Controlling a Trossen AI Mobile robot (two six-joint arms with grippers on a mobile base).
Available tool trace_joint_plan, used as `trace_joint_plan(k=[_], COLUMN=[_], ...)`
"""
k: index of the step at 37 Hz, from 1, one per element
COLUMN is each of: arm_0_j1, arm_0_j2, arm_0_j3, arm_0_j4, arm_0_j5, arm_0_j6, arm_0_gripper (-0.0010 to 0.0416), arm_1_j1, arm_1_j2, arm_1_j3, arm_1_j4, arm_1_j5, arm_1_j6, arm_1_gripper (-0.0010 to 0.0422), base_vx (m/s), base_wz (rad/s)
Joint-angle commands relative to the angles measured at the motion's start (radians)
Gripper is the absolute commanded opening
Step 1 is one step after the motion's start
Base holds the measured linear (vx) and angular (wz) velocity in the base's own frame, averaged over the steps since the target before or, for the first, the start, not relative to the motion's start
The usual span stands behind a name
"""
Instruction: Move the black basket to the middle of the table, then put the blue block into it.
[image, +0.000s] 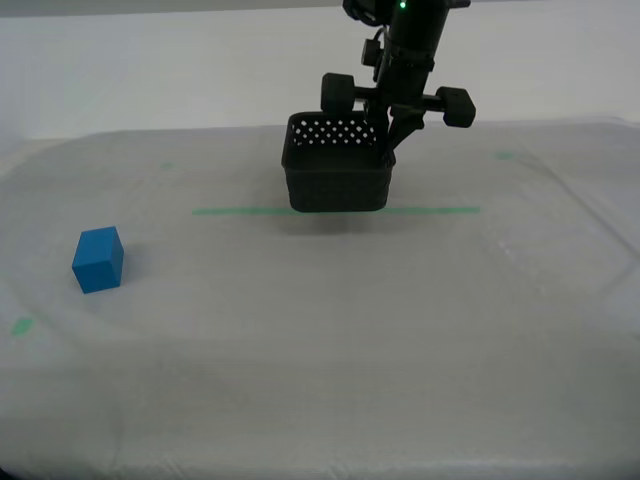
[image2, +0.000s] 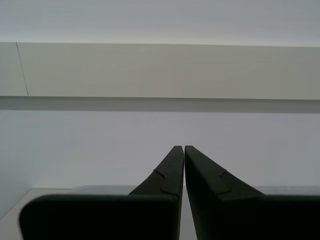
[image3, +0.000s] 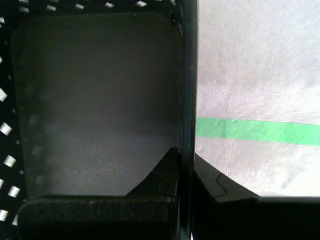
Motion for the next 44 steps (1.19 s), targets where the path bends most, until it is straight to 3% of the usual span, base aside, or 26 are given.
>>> trace_joint_plan(k=[1,9,19,23,33,44], arm_0_j1=[0.002,0.001,0.000,0.001,-0.004,-0.004], arm_0_j2=[0.032,0.087,0.117,0.116,0.117,0.117], arm_0_j3=[0.001,0.001,0.001,0.001,0.001,0.001], arm_0_j4=[0.034,0.110,0.118,0.118,0.108,0.111], arm_0_j5=[-0.002,0.005,0.017,0.054,0.053,0.070], arm_0_j6=[0.002,0.002,-0.024,-0.031,-0.057,-0.058], arm_0_gripper=[0.0000,-0.0001,0.0000,0.0000,0.0000,0.0008], arm_1_j1=[0.000,0.000,0.000,0.000,0.000,0.000], arm_1_j2=[0.000,0.000,0.000,0.000,0.000,0.000], arm_1_j3=[0.000,0.001,0.000,0.000,0.000,0.000], arm_1_j4=[0.006,0.006,0.005,0.005,0.005,0.005], arm_1_j5=[0.000,0.000,0.000,0.000,0.000,0.000], arm_1_j6=[0.002,0.002,0.002,0.002,0.002,0.002], arm_1_gripper=[0.0000,0.0000,0.0000,0.0000,0.0000,0.0000], base_vx=[0.000,0.000,0.000,0.000,0.000,0.000], base_wz=[0.000,0.000,0.000,0.000,0.000,0.000])
